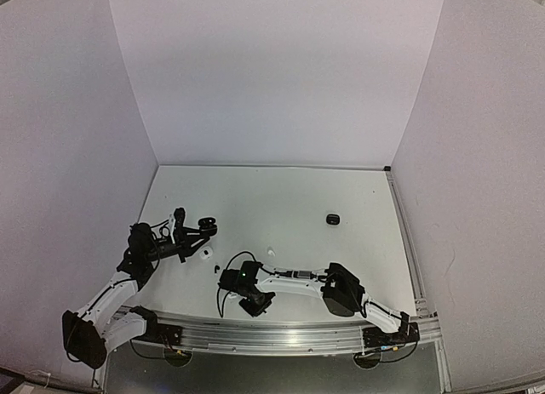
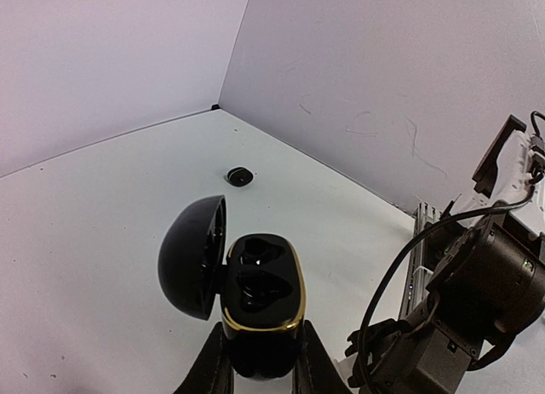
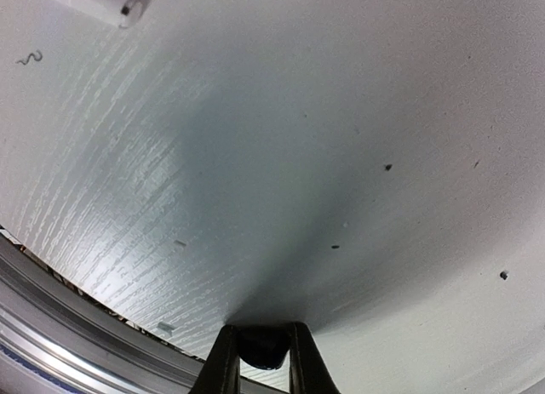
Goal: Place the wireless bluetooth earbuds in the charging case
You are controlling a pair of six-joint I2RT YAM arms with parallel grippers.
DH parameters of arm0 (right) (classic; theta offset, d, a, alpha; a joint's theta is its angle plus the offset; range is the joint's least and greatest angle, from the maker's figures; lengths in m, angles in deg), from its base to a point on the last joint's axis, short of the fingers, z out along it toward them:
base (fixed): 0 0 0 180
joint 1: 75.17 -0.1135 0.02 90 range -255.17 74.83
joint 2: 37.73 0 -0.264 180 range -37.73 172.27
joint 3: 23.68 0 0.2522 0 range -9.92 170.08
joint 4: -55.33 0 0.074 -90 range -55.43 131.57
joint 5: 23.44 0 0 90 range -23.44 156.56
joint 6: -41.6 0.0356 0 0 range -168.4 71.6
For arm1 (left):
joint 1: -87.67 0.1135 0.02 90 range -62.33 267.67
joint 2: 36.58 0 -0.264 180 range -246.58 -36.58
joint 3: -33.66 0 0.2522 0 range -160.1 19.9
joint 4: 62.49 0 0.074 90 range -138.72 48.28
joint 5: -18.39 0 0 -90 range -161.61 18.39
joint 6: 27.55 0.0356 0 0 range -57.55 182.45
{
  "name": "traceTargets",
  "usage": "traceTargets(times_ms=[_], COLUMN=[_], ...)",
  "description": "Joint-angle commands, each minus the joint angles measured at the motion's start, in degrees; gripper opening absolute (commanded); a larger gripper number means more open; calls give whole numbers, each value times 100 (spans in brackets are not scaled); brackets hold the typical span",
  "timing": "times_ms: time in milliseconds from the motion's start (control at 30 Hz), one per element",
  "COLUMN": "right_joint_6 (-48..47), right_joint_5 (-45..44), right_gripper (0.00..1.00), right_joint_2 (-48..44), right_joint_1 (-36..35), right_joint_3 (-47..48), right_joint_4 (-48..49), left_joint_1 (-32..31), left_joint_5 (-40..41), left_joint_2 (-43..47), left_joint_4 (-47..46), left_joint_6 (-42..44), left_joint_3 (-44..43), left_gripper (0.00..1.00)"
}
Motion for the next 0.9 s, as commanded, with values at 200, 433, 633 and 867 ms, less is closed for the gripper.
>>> traceTargets(times_ms=[200,433,633,867], right_joint_6=[486,865,652,52], right_joint_5=[-389,-1123,-1826,-2458], right_gripper=[0,0,0,0], right_joint_2=[-168,-1319,-2288,-2891], right_joint_1=[137,382,551,573], right_joint_3=[326,560,821,863], right_joint_4=[-50,329,1089,2900], left_joint_1=[31,30,30,27], left_joint_5=[26,44,75,-280], left_joint_2=[145,111,-3,-9], left_joint_4=[-207,-326,-748,-2147], left_joint_6=[-14,-199,-675,-887], left_joint_3=[-156,-176,-221,240], left_gripper=[0,0,0,0])
